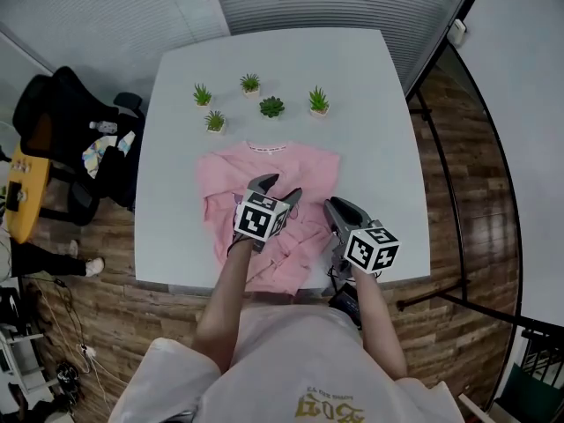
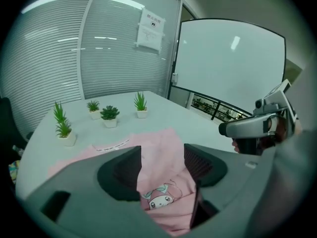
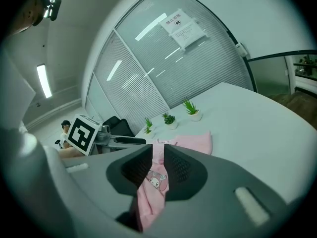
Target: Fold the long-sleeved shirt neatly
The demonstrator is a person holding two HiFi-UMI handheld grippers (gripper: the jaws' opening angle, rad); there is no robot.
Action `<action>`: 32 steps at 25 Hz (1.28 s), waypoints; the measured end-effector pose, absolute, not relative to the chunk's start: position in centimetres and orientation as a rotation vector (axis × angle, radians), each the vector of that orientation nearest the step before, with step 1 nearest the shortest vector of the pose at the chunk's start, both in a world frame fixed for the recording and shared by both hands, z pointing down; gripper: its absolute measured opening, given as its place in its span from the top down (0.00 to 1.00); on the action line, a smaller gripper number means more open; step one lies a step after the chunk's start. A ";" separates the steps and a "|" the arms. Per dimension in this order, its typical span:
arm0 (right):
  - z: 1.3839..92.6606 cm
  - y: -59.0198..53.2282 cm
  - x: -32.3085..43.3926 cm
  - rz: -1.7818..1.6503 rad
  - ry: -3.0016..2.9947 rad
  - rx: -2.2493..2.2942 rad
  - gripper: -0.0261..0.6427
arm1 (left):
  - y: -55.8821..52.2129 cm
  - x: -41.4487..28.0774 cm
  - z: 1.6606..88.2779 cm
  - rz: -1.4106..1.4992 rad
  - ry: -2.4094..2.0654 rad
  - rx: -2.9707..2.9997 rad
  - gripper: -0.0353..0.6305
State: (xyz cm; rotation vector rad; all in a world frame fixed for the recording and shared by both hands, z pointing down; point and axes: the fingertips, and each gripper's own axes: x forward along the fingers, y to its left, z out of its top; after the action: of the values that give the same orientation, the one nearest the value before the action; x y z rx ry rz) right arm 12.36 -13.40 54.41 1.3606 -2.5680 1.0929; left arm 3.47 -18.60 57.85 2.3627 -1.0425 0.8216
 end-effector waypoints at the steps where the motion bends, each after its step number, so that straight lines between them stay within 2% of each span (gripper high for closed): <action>1: 54.1 -13.1 12.1 1.083 -2.583 1.343 0.85 | -18.3 2.8 57.4 0.818 -1.080 2.355 0.53; 11: 52.2 -10.2 9.0 0.964 -2.694 1.181 0.85 | -14.2 -2.9 52.2 0.577 -1.385 2.262 0.56; 20: 52.0 -7.0 6.2 0.935 -2.686 1.140 0.82 | -10.8 -7.6 51.2 0.400 -1.440 2.182 0.56; 32: 54.9 -1.3 1.8 0.968 -2.579 1.216 0.80 | -4.8 -9.0 54.4 0.474 -1.269 2.221 0.56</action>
State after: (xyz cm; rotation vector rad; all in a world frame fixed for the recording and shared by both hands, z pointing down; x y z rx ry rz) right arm 1.78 -1.29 54.94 1.2160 -2.5792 0.9681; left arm -8.96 -4.82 54.41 2.2208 -1.2693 0.4741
